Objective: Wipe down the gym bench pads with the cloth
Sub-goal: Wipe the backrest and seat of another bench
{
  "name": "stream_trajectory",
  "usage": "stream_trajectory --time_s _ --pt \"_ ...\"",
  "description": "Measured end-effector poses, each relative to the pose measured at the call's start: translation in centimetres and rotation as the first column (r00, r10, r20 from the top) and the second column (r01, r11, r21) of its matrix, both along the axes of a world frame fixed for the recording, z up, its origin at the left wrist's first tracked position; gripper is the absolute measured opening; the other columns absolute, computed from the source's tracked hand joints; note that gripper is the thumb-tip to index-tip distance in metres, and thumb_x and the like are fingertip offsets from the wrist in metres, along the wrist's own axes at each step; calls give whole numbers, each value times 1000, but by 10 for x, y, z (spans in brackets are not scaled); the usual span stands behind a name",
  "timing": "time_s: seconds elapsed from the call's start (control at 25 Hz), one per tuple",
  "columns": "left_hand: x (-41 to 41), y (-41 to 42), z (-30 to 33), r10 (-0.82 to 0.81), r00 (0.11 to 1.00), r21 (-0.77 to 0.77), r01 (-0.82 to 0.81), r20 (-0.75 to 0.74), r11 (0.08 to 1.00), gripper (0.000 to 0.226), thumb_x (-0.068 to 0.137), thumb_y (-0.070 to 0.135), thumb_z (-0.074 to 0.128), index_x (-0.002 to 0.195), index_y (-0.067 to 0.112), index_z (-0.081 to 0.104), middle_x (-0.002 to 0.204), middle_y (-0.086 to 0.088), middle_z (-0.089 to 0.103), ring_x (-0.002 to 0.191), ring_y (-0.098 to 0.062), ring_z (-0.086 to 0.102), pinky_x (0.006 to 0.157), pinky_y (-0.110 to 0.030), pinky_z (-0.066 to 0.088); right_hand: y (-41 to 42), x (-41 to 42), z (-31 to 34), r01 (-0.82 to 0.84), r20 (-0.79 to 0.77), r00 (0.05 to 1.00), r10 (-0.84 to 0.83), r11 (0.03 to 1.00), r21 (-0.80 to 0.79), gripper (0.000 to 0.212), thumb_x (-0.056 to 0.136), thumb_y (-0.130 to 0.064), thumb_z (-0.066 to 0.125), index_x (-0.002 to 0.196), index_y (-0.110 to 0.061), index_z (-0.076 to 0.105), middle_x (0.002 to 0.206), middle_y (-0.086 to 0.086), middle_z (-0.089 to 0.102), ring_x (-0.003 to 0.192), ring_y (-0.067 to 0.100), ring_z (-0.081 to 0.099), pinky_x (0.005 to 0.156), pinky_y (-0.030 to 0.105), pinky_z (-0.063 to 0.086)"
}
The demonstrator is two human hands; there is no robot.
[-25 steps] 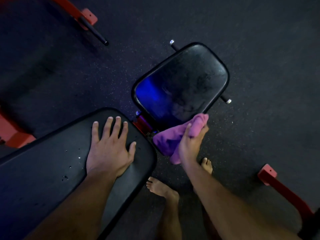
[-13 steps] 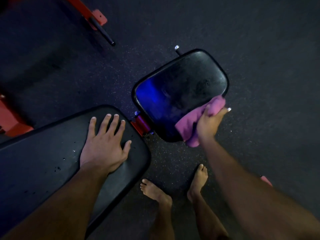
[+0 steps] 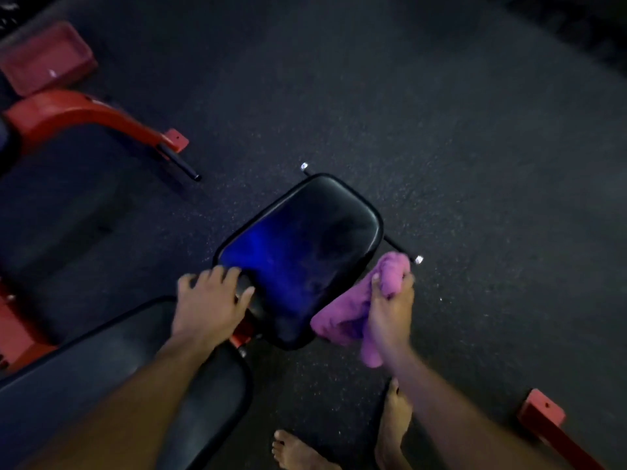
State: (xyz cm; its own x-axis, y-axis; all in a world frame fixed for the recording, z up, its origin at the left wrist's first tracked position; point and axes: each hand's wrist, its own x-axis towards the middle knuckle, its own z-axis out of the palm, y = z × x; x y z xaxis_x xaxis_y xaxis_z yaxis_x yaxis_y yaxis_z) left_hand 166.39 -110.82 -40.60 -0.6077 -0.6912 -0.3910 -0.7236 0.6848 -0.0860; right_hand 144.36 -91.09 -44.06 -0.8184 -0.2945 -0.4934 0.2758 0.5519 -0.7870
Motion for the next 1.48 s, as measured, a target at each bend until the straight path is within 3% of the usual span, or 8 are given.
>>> stream_trajectory --time_s 0.12,0.36,0.52,0.64,0.84,1.08,1.28,1.48 --pt "-109 4 -35 8 962 11 -5 -273 1000 68 103 59 22 158 23 38 167 -6 33 153 -25 33 124 -56 19 -19 51 -10 31 -4 1000 -31 999 42 64 101 -34 56 157 -31 25 148 3 38 137 27 42 113 52 40" --pt "-135 14 -87 10 941 -87 -42 -340 995 70 102 54 31 165 25 21 174 -4 12 160 -24 13 128 -58 8 -75 -27 -36 167 -44 985 -169 985 -42 58 102 -19 52 156 -19 32 153 8 40 141 24 40 119 46 34" --pt "-134 13 -90 9 925 -80 -42 -380 996 70 102 53 31 165 24 21 174 -4 11 160 -25 11 127 -60 8 -88 -104 -48 -233 -211 950 229 972 4 48 99 -11 53 146 -13 44 143 5 51 134 22 47 118 42 35" --pt "-135 15 -91 4 935 -86 -37 -354 996 71 101 54 33 165 23 24 174 -6 14 160 -27 13 127 -60 6 -122 -171 -56 -722 -290 638 714 685 99 40 102 -19 53 142 -19 49 139 0 57 128 17 53 113 37 40" --pt "-136 14 -92 -3 933 -94 -33 -360 995 71 100 53 35 163 23 26 173 -7 19 160 -27 17 126 -62 9 -256 -172 -54 -925 -319 251 914 323 201 22 94 -16 53 115 -15 58 112 5 68 101 27 61 90 45 49" --pt "-134 13 -91 -14 929 -92 -21 -369 996 73 97 52 38 163 23 24 173 -7 16 160 -27 16 126 -64 11 -145 -179 -53 -861 -359 348 866 447 243 68 88 -21 45 155 -25 38 148 2 48 125 28 47 101 44 44" --pt "-132 12 -94 -9 921 -78 -23 -390 997 73 97 51 39 164 22 26 173 -7 16 160 -28 16 126 -64 11 -45 -178 -46 -816 -279 480 832 540 205 77 78 -8 54 153 -28 45 147 -4 50 126 23 50 104 46 43" --pt "-133 13 -95 -9 923 -84 -26 -385 996 72 97 49 38 164 23 26 173 -7 16 160 -27 14 126 -63 11 -145 -174 -38 -816 -393 313 865 456 355 69 84 -9 52 151 -23 42 146 1 50 121 28 48 94 48 48"
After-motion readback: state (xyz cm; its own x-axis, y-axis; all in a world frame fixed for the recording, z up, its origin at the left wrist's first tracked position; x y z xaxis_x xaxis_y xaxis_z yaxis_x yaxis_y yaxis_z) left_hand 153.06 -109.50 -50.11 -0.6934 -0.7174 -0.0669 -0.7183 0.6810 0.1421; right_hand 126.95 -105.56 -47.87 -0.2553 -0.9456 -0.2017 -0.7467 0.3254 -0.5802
